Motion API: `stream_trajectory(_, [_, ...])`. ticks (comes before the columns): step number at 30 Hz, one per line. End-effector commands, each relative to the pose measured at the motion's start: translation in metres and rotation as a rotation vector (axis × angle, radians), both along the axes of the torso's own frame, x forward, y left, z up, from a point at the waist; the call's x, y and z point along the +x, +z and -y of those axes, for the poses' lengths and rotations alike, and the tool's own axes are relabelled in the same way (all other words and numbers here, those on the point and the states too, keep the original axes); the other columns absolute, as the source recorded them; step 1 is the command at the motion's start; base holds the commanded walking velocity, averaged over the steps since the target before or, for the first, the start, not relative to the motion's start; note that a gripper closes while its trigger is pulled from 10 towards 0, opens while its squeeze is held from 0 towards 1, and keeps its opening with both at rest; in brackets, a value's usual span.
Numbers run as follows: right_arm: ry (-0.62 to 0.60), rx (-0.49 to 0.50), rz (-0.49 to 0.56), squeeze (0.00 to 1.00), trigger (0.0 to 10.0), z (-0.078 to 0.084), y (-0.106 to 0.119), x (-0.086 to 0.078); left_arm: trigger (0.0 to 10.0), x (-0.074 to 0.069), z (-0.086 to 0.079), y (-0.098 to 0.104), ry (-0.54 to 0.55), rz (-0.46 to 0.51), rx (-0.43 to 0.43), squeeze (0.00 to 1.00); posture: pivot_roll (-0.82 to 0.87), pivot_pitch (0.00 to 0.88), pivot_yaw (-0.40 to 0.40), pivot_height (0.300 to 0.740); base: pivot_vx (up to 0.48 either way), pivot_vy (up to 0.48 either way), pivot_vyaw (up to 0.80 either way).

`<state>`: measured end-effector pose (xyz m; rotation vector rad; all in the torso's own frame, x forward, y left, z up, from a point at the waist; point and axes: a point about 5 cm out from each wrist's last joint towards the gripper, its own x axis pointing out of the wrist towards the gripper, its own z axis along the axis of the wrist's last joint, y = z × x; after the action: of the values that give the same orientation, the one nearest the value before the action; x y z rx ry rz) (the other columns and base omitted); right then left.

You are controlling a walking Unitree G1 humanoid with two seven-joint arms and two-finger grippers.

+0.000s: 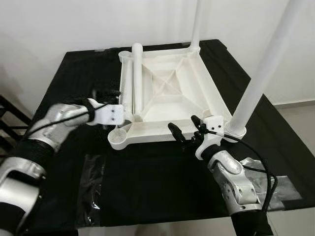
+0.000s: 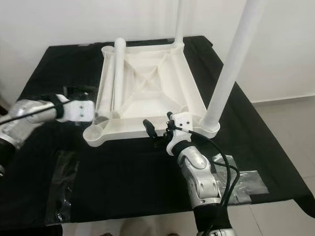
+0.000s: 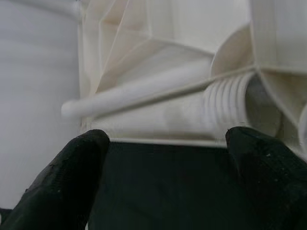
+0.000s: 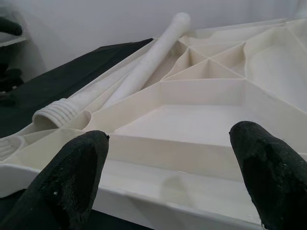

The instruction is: Building children table

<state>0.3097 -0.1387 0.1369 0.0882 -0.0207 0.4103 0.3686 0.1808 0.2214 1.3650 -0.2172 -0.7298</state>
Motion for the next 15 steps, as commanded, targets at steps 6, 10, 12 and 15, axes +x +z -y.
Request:
stream_trajectory(6, [0.012,0.026,-0.009,0.0,10.0,-0.004,0.001,-0.003,10.0,0.002,0.0,-0.01,-0.016,-0.018,0.023,0.0,-0.02,0.13,0.042,0.74,0.0,0.0,0.0])
stream_trajectory(10, [0.009,0.03,-0.011,0.0,10.0,-0.004,0.001,-0.003,10.0,0.004,0.011,-0.015,-0.039,-0.027,0.014,0.0,-0.02,0.132,0.047,0.74,0.0,0.0,0.0])
stream_trajectory(12, [0.008,0.031,-0.011,0.0,10.0,-0.003,0.001,-0.003,10.0,0.004,0.015,-0.016,-0.049,-0.026,0.003,0.0,-0.02,0.132,0.047,0.74,0.0,0.0,0.0])
stream_trajectory(15, [0.007,0.031,-0.011,0.0,10.0,-0.003,0.001,-0.004,10.0,0.004,0.018,-0.017,-0.062,-0.019,-0.006,0.0,-0.02,0.133,0.046,0.74,0.0,0.0,0.0])
